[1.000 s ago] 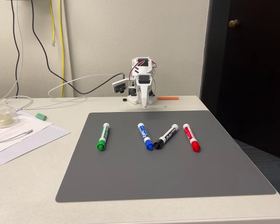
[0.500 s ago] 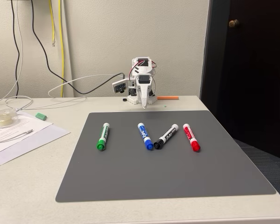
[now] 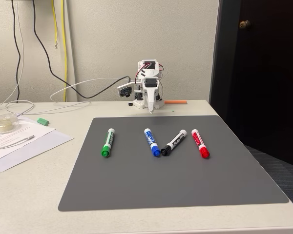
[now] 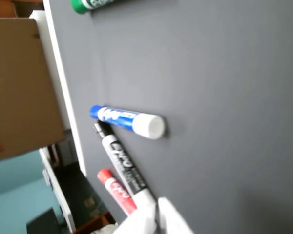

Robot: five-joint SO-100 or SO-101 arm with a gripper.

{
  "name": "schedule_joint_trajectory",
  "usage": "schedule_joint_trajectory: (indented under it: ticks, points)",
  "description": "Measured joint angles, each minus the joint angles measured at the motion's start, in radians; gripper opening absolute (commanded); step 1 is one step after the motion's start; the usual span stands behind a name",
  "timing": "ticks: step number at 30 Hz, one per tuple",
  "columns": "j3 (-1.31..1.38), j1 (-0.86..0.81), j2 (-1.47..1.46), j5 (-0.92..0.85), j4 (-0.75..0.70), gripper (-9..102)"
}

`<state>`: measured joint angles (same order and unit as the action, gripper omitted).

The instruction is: Pick up the green marker.

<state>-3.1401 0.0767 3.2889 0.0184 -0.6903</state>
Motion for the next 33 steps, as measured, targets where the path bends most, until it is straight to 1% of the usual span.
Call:
schedule_joint_trajectory:
  ticks: [5, 8, 10, 13, 16, 20, 25, 26, 28, 30, 32, 33]
  points:
    - [0.0, -0.006, 0.0, -0.038, 0.101, 1]
    - [0.002, -0.034, -0.037, -0.057, 0.181, 10]
    - [0.008, -0.026, -0.075, -0.077, 0.244, 11]
    - [0.166, -0.038, -0.301, -0.152, 0.273, 11]
    - [0.353, -0.041, -0.568, -0.221, 0.235, 11]
    - [0.658, -0.06, -0.873, -0.387, 0.112, 11]
    - [1.019, -0.127, -1.131, -0.618, 0.009, 10]
    - [1.063, -0.141, -1.158, -0.658, -0.008, 8]
    - [1.16, -0.175, -1.238, -0.801, -0.069, 4]
    - [1.305, -0.207, -1.359, -0.899, -0.106, 3]
    - [1.384, -0.227, -1.41, -0.953, -0.127, 4]
    - [1.419, -0.238, -1.436, -1.026, -0.147, 4]
